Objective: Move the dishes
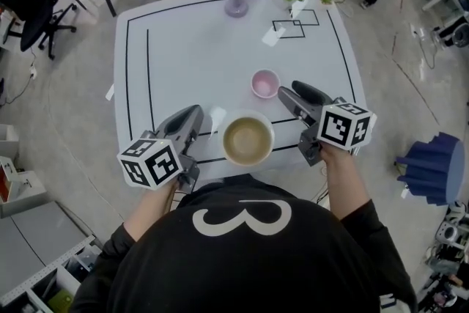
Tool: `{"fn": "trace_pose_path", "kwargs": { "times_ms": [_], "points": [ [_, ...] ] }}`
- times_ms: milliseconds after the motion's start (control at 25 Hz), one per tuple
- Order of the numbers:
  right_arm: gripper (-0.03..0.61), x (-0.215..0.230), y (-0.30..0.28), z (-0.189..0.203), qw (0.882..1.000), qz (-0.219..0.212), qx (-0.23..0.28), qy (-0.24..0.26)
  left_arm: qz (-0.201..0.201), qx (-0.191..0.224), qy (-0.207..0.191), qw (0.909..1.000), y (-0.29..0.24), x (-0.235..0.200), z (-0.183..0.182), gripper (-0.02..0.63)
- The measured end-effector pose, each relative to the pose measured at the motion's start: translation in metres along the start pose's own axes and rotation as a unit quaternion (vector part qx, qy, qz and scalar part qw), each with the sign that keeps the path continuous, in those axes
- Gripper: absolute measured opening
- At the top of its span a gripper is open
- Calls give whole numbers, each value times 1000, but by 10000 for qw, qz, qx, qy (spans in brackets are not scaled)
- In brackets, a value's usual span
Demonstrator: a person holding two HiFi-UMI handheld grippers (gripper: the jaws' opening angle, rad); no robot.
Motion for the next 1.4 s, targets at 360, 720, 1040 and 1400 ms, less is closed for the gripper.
{"fn": "trace_pose_path", "kwargs": {
  "times_ms": [360,720,1040,1400],
  "points": [
    [224,-32,24,44,9997,-104,49,-199,139,-231,-109,9996,24,13,4,3],
    [229,-53,19,99,9987,58,-487,-107,209,-304,-129,9992,58,19,18,3],
    [184,-53,12,121,9965,530,-620,-163,196,-318,-169,9992,75,19,23,3],
    [56,-55,7,125,9941,890,-512,-344,251,-405,-204,9987,74,18,22,3]
  ]
}}
Point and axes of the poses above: the fingertips, and each gripper's own axes: y backward along the fingers, x to its right, z out of its underside, the point moved 10 cm from there along y, backward along the fingers, and after that the axes turned 9 degrees about z, right-handed, at the moved point
